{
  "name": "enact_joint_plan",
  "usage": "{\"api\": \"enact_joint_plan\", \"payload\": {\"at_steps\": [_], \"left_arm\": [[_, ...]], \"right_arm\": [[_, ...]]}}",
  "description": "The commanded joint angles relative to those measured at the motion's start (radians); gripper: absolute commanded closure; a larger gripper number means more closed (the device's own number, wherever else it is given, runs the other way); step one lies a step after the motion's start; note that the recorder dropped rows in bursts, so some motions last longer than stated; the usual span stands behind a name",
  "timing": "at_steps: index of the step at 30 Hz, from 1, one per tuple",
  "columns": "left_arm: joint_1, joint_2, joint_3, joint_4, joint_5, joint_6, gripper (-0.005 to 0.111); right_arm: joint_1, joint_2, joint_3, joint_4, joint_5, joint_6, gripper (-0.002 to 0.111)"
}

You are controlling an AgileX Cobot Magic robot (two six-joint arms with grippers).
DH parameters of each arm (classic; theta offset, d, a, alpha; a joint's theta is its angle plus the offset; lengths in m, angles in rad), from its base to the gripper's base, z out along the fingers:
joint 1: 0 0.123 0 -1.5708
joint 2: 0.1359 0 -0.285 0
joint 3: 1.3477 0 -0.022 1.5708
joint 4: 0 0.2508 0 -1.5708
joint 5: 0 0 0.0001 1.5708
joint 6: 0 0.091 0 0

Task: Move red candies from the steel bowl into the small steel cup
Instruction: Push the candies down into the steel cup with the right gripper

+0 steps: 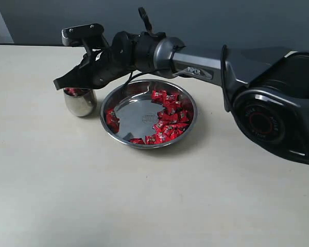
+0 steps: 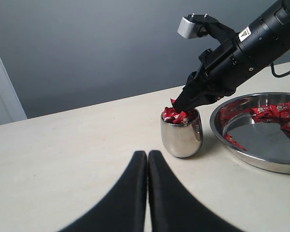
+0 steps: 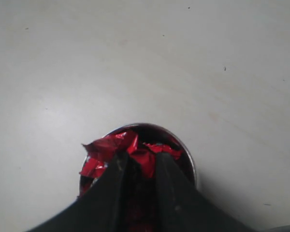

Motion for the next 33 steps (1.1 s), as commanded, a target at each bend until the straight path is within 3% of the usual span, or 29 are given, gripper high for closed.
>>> {"api": "enact_joint_plan", "payload": {"at_steps": [1, 33], "left_arm": [[0.001, -0.005, 0.005, -0.006, -0.006, -0.002, 0.105], [0.001, -0.005, 0.005, -0.006, -0.003, -0.002, 0.105]], "right_arm": [[-0.001, 0.000, -0.002, -0.009, 0.002, -0.007, 0.109], [-0.001, 0.000, -0.002, -0.045, 0.039, -0.007, 0.109]]}}
